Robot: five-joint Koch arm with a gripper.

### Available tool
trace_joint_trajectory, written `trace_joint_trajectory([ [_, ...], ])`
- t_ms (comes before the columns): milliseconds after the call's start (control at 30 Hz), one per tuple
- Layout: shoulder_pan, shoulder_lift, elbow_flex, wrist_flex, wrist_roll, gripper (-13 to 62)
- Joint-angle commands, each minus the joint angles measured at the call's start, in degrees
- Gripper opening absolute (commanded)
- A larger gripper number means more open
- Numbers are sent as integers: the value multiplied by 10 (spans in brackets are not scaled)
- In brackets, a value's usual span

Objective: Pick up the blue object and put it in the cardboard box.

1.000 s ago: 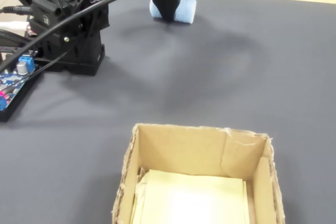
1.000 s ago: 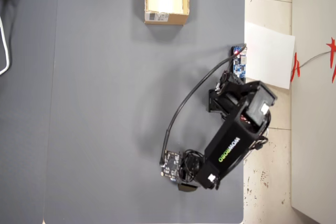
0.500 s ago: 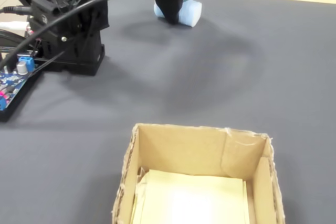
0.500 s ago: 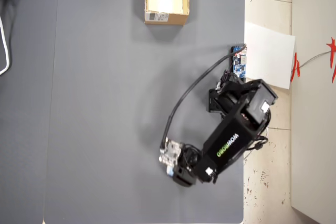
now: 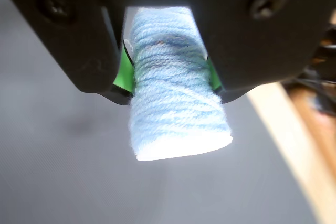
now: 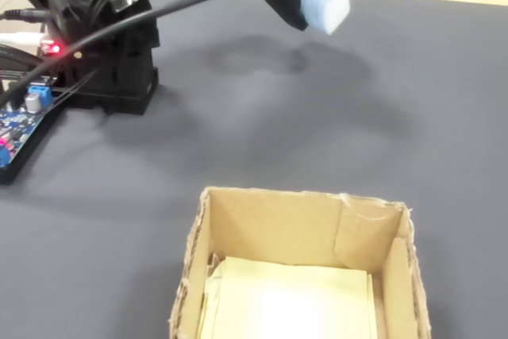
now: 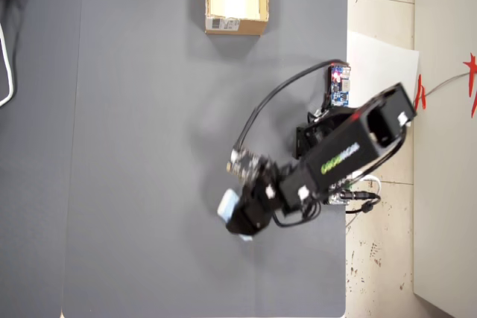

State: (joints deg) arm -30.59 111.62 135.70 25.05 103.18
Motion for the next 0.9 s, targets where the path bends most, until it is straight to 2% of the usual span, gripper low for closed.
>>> trace_joint_trajectory([
  [0, 33, 38, -7, -96, -4, 122],
  [200, 155, 98, 25, -183, -75, 122],
  [533, 352, 117, 54, -327, -102, 122],
  [867, 583, 133, -4, -257, -196, 122],
])
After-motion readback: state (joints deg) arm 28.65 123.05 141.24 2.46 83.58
